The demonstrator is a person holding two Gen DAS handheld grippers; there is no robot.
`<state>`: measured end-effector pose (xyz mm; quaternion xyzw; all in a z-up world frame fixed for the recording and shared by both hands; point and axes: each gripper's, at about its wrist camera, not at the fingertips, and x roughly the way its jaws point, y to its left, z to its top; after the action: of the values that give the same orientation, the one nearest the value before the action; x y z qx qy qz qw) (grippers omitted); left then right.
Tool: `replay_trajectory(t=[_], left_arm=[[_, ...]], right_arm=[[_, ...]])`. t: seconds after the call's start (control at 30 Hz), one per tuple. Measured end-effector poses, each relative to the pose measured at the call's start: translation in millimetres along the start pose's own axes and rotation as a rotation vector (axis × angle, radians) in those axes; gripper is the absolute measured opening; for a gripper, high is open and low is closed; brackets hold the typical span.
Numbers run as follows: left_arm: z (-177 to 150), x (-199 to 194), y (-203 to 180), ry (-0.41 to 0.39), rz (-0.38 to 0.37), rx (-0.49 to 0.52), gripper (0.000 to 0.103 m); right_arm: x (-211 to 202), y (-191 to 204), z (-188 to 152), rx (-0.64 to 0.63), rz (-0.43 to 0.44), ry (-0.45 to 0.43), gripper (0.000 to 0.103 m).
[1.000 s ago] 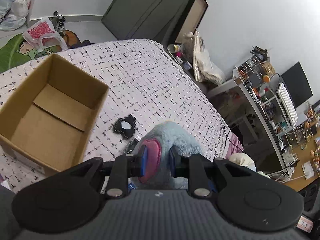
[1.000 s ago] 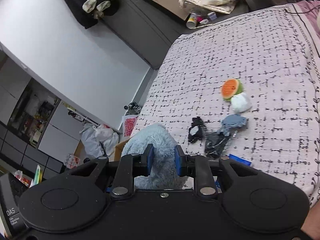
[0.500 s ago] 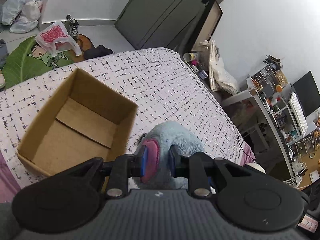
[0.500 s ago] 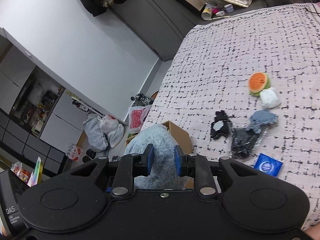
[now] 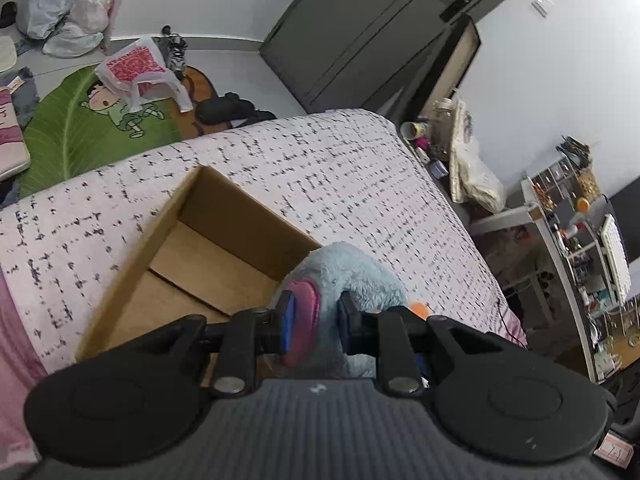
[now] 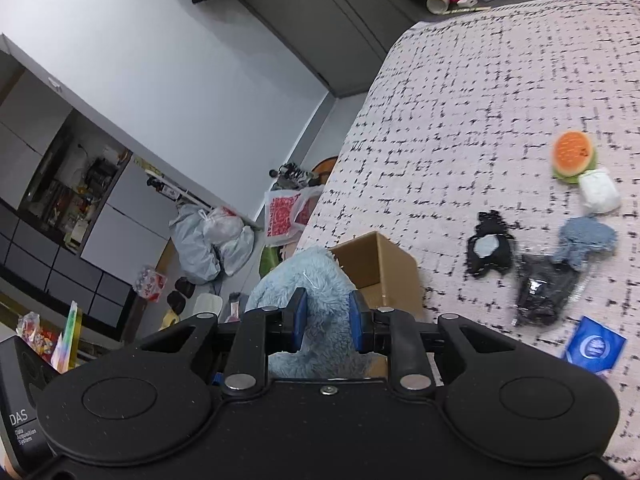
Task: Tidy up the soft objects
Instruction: 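Lift the grey plush toy with the left tool and carry it to the box, then lower the grey plush into the box and open the left tool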
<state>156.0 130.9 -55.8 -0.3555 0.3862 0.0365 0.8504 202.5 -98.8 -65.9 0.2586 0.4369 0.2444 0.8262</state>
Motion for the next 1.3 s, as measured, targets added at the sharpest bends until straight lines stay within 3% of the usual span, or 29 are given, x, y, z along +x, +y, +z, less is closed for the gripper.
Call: replay_trajectory(t=[0.3,0.53,0.97,1.07,1.3], left_arm=[[25,22,31,0.026,0.065,-0.05,0.021],[42,45,44,0.066,0.132,-0.046,0.021],[53,64,47,0.076,0.202,-0.044,0.026],[53,59,42,0.071,0.226,-0.029,0.033],[48,39,25,0.024,0.255,0.012,0.051]], right_arm=[[50,12,4,-0.014,-0.012,0.076,0.023],[83,24,6,-0.081,-0.071,0.118,0.023],[106,22,12,-0.087,-0.112,0.14,0.029],[100,22,12,-0.087,-0.112,0.137,0.039],[74,19,11,-0.08,-0.101,0.116,0.05]])
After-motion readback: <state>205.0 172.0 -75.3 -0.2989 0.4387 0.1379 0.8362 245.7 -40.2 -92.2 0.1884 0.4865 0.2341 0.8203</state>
